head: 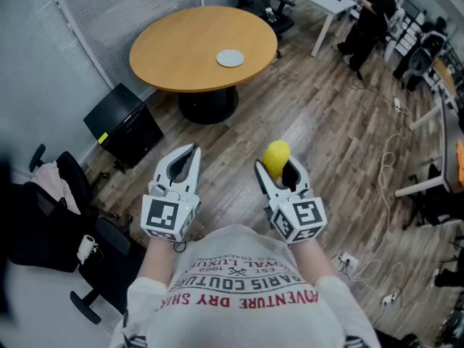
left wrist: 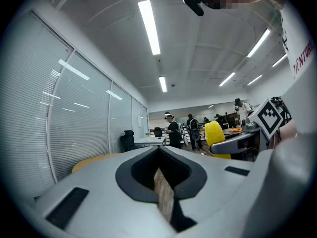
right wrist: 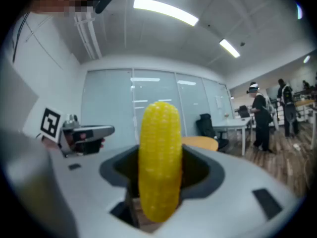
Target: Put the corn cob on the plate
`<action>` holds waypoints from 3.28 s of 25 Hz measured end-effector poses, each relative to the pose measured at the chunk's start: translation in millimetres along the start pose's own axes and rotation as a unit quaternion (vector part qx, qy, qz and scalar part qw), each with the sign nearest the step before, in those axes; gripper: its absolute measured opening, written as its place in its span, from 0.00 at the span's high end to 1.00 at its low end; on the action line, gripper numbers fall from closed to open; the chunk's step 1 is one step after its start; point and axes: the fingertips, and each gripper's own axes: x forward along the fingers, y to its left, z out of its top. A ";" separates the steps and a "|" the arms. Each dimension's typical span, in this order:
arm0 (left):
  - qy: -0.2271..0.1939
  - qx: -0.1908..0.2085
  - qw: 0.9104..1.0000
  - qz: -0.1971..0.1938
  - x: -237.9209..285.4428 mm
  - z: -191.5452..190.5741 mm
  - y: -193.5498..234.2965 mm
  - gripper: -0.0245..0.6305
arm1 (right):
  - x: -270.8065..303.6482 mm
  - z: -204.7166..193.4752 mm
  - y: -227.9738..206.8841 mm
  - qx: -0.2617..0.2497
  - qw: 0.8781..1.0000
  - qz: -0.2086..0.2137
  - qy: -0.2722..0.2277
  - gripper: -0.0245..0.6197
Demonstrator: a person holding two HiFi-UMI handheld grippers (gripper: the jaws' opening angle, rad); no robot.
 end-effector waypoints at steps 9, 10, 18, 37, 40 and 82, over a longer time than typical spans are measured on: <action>0.012 0.000 1.000 -0.002 14.7 -7.3 -19.7 0.91 | -5.5 -8.8 -19.8 0.023 1.000 0.007 0.015 0.54; 0.012 0.000 1.000 -0.001 17.7 -7.4 -22.7 0.91 | -6.3 -9.1 -23.4 0.024 1.000 0.010 0.016 0.54; 0.021 -0.014 1.000 0.014 35.6 -16.6 -49.0 0.91 | -15.8 -17.3 -52.0 0.020 0.999 0.028 0.040 0.54; 0.032 -0.032 0.999 0.000 149.1 -50.3 38.7 0.91 | 113.2 -24.6 -108.6 0.037 0.997 0.008 0.070 0.54; 0.029 -0.033 0.999 -0.008 184.7 -50.8 73.2 0.91 | 155.4 -15.9 -121.5 0.037 0.997 -0.004 0.068 0.54; 0.082 -0.076 0.984 0.135 530.2 -120.4 285.0 0.91 | 569.6 15.1 -322.1 0.036 0.976 0.147 0.157 0.54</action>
